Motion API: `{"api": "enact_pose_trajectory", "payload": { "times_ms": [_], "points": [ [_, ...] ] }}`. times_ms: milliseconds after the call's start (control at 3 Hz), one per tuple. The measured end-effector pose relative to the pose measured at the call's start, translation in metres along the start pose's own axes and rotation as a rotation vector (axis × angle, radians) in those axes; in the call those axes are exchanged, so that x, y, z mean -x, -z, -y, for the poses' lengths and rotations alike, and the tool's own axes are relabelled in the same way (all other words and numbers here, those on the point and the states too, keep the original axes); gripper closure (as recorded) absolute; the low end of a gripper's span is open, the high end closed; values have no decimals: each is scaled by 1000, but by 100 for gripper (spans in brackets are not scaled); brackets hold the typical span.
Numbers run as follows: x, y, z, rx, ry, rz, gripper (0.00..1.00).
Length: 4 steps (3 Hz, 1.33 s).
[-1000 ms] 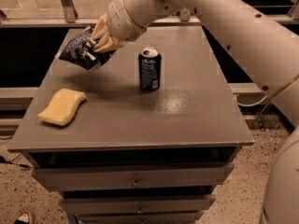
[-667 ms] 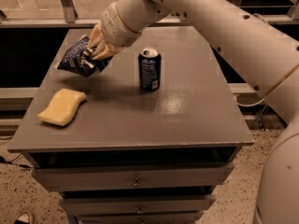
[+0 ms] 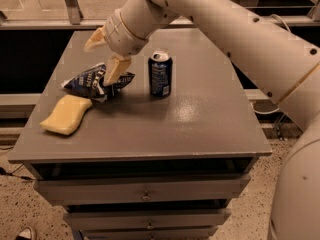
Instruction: Move blue chip bag near sponge
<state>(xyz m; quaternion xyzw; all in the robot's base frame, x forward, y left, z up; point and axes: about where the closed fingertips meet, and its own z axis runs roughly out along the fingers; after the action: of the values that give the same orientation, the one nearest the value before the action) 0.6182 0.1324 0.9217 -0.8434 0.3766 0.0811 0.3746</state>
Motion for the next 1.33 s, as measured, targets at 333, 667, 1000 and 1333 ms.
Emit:
{"api": "enact_pose_trajectory", "payload": {
  "times_ms": [333, 667, 1000, 1333],
  "points": [
    [1, -2, -2, 10, 6, 0, 0],
    [-5, 4, 1, -2, -5, -6, 0],
    [-24, 21, 12, -40, -48, -18, 0],
    [-56, 56, 27, -124, -149, -32, 0]
  ]
}}
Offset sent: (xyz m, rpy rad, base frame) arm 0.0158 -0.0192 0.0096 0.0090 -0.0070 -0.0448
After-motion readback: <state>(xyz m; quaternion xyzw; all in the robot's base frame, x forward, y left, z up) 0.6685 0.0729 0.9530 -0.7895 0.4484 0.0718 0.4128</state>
